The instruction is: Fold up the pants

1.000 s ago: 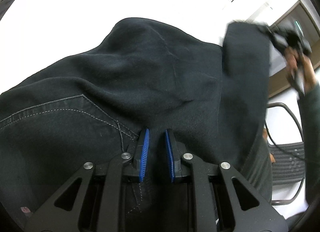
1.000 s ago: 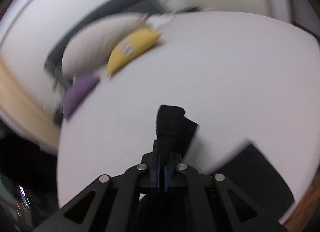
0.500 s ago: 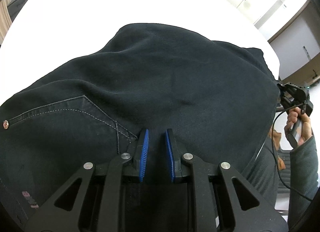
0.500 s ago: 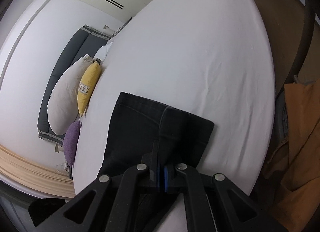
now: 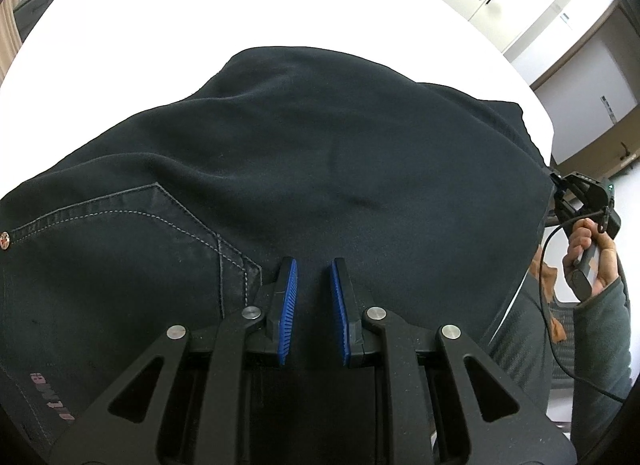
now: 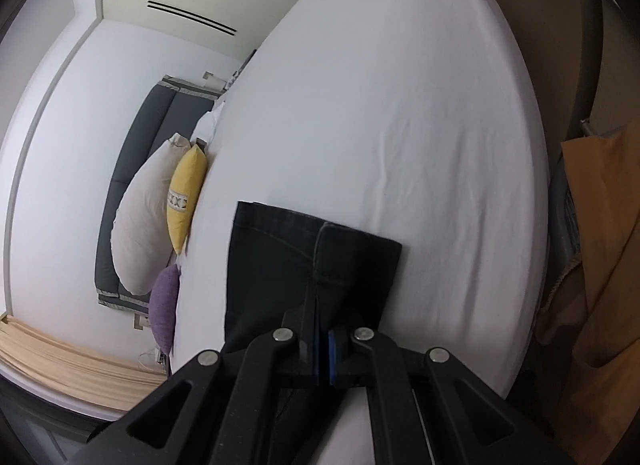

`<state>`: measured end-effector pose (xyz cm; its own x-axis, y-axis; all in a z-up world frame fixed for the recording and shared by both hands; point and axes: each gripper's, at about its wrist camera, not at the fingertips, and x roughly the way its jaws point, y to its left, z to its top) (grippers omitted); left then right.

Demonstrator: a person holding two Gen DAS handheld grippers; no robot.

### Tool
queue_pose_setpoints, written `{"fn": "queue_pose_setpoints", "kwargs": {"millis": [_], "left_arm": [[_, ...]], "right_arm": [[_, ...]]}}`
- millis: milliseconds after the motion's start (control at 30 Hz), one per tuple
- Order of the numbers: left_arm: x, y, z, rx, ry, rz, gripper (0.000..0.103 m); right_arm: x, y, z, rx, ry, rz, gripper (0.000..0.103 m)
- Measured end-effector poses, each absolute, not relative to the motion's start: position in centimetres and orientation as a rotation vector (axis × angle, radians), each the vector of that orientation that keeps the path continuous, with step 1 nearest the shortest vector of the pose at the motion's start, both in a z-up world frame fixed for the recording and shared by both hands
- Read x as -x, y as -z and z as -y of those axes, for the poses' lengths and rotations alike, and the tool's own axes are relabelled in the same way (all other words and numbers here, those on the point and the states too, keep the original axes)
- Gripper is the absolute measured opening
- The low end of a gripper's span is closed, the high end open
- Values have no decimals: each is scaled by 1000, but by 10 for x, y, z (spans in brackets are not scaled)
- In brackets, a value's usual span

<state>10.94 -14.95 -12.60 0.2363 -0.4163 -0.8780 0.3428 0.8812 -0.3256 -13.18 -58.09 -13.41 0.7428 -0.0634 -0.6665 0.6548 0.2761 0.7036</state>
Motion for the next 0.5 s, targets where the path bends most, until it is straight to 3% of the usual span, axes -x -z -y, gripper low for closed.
{"fn": "queue_pose_setpoints", "kwargs": {"millis": [167, 367, 500], "left_arm": [[-108, 128, 135, 88, 538, -1210, 17], [-111, 130, 128, 108, 549, -1211, 17], [-111, 130, 128, 111, 542, -1211, 17]], "right_arm": [[156, 140, 596, -1329, 546, -557, 5], [154, 70, 587, -1069, 697, -539, 41], [111, 42, 568, -988, 435, -600, 41]]}}
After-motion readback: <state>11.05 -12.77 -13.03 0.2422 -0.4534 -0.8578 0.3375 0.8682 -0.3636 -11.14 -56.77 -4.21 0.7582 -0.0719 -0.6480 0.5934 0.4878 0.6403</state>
